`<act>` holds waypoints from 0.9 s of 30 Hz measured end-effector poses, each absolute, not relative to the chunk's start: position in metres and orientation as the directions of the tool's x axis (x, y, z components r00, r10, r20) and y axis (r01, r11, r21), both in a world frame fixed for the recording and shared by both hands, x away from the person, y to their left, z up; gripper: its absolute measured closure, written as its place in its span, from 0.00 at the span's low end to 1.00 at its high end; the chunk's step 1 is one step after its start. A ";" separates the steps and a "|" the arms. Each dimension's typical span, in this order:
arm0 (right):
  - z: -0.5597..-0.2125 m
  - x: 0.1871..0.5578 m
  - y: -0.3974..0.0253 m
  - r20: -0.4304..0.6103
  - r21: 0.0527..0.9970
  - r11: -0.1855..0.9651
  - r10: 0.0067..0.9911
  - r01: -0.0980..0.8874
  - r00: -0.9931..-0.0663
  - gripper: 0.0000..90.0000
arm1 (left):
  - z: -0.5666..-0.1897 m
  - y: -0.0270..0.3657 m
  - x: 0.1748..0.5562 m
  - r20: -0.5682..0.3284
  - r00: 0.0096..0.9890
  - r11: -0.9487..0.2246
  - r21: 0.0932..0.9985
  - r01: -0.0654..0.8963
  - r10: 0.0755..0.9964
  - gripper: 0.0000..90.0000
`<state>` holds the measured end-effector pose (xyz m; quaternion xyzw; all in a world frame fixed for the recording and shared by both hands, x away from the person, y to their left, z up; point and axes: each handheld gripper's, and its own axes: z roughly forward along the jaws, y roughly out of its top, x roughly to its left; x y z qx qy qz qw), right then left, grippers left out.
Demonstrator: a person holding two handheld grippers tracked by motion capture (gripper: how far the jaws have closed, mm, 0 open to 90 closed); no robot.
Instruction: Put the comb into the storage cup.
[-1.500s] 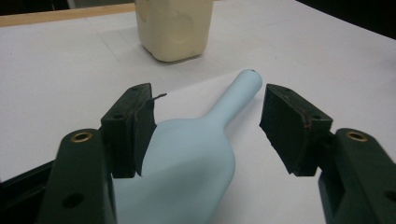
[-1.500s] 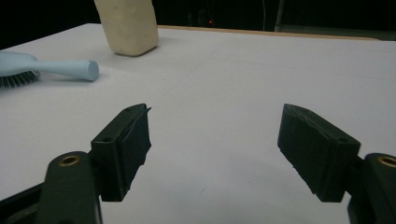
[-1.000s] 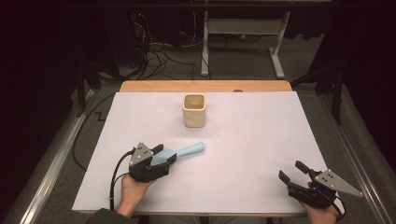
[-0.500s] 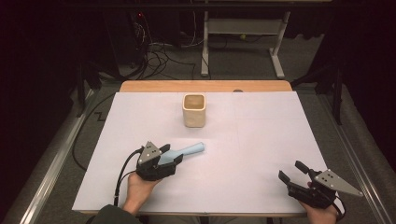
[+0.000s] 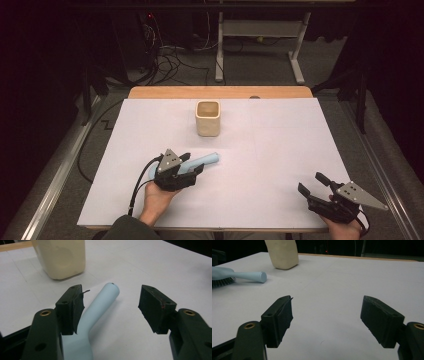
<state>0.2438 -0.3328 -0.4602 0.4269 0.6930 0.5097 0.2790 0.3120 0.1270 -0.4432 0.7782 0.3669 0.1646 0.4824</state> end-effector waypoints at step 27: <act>-0.460 0.244 -0.332 0.045 0.945 0.120 0.874 0.305 -0.484 0.29 | -0.431 0.091 0.336 -0.114 0.672 -0.347 0.786 0.511 0.732 0.43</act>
